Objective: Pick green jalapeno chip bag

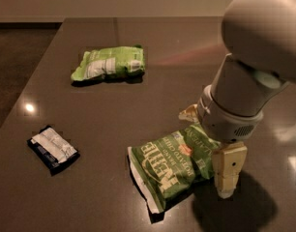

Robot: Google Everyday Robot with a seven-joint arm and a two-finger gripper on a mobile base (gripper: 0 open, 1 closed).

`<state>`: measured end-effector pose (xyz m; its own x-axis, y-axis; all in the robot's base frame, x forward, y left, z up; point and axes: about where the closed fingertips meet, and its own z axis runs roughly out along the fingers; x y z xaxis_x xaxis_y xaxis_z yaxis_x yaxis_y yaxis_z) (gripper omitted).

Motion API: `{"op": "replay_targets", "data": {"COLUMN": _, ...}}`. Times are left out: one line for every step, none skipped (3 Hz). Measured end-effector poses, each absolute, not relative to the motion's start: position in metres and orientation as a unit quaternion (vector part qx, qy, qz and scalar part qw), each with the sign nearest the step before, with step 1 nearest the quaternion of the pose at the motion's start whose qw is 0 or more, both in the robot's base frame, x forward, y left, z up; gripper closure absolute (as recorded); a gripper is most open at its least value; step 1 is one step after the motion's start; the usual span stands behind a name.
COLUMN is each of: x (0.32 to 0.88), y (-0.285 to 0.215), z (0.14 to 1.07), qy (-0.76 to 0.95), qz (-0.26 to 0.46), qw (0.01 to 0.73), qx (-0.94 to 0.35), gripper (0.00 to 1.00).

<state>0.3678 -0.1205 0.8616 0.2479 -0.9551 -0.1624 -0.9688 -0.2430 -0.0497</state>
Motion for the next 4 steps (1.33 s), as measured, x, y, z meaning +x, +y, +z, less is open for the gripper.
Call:
{"op": "replay_targets", "data": {"x": 0.369, "y": -0.114, "z": 0.845, "qy": 0.609, "qz": 0.032, "qw": 0.045, "qx": -0.791, "gripper": 0.18}}
{"op": "replay_targets", "data": {"x": 0.375, "y": -0.109, "z": 0.847, "qy": 0.613, "qz": 0.023, "qw": 0.031, "qx": -0.789, "gripper": 0.41}}
{"op": "replay_targets", "data": {"x": 0.384, "y": -0.107, "z": 0.871, "qy": 0.619, "qz": 0.023, "qw": 0.039, "qx": -0.784, "gripper": 0.65}}
{"op": "replay_targets", "data": {"x": 0.398, "y": -0.103, "z": 0.914, "qy": 0.624, "qz": 0.027, "qw": 0.073, "qx": -0.778, "gripper": 0.88}}
